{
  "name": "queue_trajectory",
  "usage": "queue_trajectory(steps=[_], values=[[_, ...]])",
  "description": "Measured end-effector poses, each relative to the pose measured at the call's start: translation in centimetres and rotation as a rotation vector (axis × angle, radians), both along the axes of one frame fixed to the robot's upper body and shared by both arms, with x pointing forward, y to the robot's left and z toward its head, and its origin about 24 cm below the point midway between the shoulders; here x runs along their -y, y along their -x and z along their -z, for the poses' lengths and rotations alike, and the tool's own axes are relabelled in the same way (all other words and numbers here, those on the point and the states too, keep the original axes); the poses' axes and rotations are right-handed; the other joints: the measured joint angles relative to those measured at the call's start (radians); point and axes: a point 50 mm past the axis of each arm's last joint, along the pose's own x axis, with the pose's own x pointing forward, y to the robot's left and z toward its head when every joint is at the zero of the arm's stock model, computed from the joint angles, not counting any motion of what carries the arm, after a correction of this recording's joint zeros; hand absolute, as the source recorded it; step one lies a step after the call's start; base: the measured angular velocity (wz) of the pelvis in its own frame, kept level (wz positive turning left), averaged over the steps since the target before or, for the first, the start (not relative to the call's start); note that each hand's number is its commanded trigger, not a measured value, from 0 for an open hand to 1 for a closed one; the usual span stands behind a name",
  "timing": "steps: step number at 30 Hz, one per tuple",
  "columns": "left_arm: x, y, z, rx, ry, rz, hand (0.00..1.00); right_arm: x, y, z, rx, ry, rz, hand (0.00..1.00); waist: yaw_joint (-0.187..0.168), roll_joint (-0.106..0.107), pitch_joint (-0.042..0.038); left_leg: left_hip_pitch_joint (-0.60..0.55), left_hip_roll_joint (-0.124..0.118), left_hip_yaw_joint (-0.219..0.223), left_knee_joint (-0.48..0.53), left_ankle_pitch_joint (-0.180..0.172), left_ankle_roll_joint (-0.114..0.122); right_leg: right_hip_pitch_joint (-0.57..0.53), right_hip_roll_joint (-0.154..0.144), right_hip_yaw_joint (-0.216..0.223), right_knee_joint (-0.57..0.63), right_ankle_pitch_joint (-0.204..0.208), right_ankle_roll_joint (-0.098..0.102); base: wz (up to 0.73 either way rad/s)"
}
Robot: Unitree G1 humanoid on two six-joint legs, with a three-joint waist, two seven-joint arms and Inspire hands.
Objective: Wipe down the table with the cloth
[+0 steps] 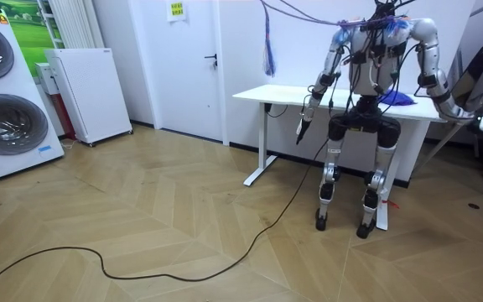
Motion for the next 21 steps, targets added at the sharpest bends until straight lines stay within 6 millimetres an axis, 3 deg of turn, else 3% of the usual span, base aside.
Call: queue_trajectory(steps=[2,5,8,12,15,19,21], values=[[0.0,0.0,0.0,0.001,0.005,-0.002,0.0,-0.7,3.1,1.2,-0.08,-0.091,0.074,0.0,0.001,0.0,-0.0001,0.004,0.0,-0.002,0.0,-0.001,-0.001,0.007,-0.002,-0.002,-0.001,-0.001,0.0,0.05],[0.2,0.2,0.1,-0.006,0.011,-0.004,0.0,-1.7,5.9,2.2,-0.189,-0.193,0.115,0.0,0.007,0.002,-0.0003,0.004,0.0,-0.004,0.01,-0.008,0.001,0.011,-0.002,-0.002,-0.002,-0.003,-0.004,0.01],[0.2,0.7,0.2,-0.033,0.016,-0.008,0.0,-2.6,7.0,2.9,-0.268,-0.282,0.08,0.0,0.012,0.005,-0.0002,0.002,0.0,-0.003,0.021,-0.016,0.003,0.01,-0.003,-0.002,-0.003,-0.003,-0.003,0.0],[0.8,0.3,0.5,-0.05,0.033,0.026,0.0,-4.0,6.4,3.7,-0.353,-0.358,-0.101,0.0,0.03,0.017,-0.0034,0.002,-0.002,-0.003,0.029,-0.022,0.005,0.016,-0.003,0.002,-0.003,0.001,0.003,-0.02],[1.7,0.0,1.0,-0.072,0.059,0.07,0.0,-5.1,4.5,4.4,-0.416,-0.389,-0.295,0.0,0.046,0.031,0.0006,0.009,-0.004,-0.004,0.028,-0.022,0.006,0.026,-0.002,0.004,-0.006,0.006,0.009,0.0],[3.3,-0.4,1.5,-0.095,0.066,0.126,0.0,-6.4,1.3,4.6,-0.459,-0.347,-0.554,0.0,0.093,0.068,0.0015,0.008,-0.009,-0.012,0.026,-0.023,0.008,0.028,0.0,0.014,-0.018,0.007,0.007,0.03],[3.8,-0.3,1.7,-0.114,0.063,0.16,0.0,-7.5,0.8,5.0,-0.498,-0.341,-0.662,0.0,0.102,0.076,0.0032,0.003,-0.013,-0.022,0.027,-0.021,0.01,0.028,-0.003,0.004,-0.017,0.008,0.012,0.14]])
